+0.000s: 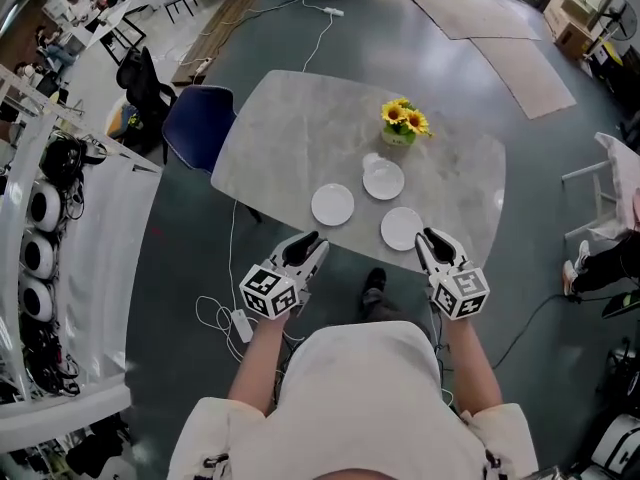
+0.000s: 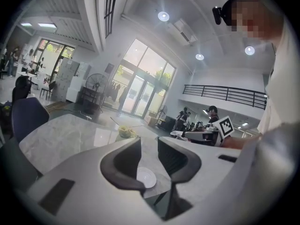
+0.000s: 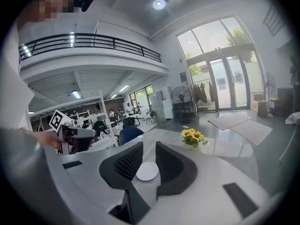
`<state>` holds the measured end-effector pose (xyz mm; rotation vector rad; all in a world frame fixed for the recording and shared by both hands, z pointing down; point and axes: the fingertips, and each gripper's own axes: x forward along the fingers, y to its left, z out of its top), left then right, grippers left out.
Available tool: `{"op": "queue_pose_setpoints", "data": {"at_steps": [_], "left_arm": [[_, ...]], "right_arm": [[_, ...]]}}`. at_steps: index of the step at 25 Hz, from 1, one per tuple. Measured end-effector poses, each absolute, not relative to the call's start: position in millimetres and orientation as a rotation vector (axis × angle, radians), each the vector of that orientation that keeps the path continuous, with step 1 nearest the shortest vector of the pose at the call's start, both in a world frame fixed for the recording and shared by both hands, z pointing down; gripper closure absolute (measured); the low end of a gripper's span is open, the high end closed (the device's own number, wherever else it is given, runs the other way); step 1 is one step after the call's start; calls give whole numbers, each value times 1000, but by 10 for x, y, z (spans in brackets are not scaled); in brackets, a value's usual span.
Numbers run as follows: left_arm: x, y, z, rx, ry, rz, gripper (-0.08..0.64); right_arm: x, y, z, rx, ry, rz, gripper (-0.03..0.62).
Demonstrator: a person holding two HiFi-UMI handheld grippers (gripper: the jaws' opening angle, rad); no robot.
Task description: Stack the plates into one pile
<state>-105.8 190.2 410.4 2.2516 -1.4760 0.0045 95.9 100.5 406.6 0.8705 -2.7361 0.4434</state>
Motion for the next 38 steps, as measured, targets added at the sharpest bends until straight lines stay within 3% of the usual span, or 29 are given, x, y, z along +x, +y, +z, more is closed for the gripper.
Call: {"op": "queue_pose_setpoints", "data": {"at_steps": [16, 38], "left_arm": [[-993, 728, 4314, 2122, -1583, -3, 443], [-1062, 180, 4611, 2082, -1500, 96, 443]], "right_arm": [[786, -306, 4439, 638, -2718, 508, 488], [510, -685, 4728, 612, -2656, 634, 488]]}}
